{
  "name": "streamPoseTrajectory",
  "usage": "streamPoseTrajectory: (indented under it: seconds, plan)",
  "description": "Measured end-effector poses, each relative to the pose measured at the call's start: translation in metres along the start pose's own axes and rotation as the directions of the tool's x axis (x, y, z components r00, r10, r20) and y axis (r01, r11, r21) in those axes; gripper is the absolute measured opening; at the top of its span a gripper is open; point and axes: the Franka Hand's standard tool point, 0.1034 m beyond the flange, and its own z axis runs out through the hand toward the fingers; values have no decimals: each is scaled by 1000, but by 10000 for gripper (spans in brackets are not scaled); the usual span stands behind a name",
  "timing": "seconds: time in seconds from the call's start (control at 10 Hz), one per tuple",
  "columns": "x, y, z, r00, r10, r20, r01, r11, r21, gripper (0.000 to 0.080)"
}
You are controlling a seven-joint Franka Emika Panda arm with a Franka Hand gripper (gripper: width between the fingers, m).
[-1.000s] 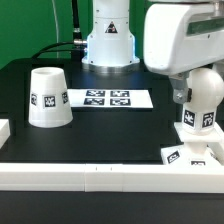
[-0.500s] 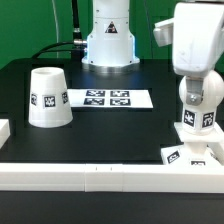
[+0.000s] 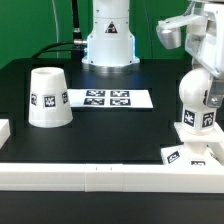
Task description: Assemble lamp
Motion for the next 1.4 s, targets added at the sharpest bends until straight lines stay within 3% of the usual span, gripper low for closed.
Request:
streamPoseTrajectory:
  seconds: [0.3,0.4,0.9,1.2,1.4]
  plan:
    - [-3,1,0,988,-152,15,152,988,-3,699]
    - [-3,3,0,986,-163,19,163,987,-14,576]
    - [-4,3,0,992,-128,20,128,992,-14,576]
    - [-11,1,1,992,124,12,-124,992,0,577]
    - [-11,0,0,945,327,4,-327,945,13,577]
